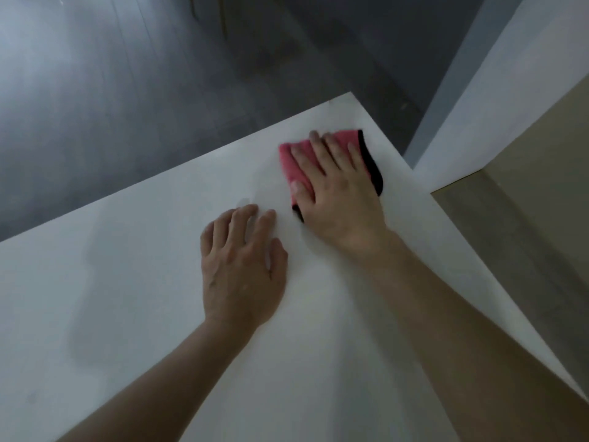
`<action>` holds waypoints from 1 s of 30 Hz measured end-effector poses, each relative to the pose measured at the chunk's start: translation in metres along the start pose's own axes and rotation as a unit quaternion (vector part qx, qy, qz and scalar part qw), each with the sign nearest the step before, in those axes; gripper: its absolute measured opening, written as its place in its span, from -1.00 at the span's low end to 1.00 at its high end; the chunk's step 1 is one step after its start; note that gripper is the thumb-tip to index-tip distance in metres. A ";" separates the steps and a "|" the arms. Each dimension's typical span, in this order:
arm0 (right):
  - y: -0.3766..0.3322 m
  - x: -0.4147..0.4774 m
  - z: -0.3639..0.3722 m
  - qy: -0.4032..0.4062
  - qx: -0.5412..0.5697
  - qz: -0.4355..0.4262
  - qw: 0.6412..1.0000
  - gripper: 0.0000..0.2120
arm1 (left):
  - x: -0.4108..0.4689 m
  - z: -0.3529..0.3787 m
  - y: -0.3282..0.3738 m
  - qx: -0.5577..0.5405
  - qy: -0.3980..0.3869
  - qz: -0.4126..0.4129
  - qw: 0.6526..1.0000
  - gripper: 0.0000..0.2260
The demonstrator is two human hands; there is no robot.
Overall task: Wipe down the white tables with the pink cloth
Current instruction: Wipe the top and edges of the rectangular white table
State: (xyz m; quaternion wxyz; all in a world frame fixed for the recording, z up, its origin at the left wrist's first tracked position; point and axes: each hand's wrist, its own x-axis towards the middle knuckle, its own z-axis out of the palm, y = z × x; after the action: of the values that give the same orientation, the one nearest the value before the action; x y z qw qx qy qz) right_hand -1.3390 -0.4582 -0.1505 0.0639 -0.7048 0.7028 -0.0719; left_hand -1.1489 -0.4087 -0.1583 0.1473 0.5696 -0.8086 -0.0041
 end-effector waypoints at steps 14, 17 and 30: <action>-0.041 0.069 0.000 -0.068 0.011 -0.139 0.988 -0.39 | 0.001 -0.002 -0.002 -0.027 0.003 0.001 1.000 -0.66; 0.010 0.054 -0.005 -0.047 0.008 -0.156 0.987 -0.38 | 0.002 -0.002 -0.002 -0.040 0.011 -0.013 0.999 -0.67; -0.060 0.005 0.000 -0.082 -0.008 -0.223 0.971 -0.36 | -0.071 -0.043 -0.076 -0.059 0.032 0.035 0.997 -0.90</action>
State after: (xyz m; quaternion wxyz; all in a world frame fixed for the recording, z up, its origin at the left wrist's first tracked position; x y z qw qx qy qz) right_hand -1.2798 -0.4629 -0.1387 0.0978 -0.8475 0.5213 -0.0204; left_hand -1.0466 -0.3627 -0.1475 0.2058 0.5312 -0.8213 -0.0283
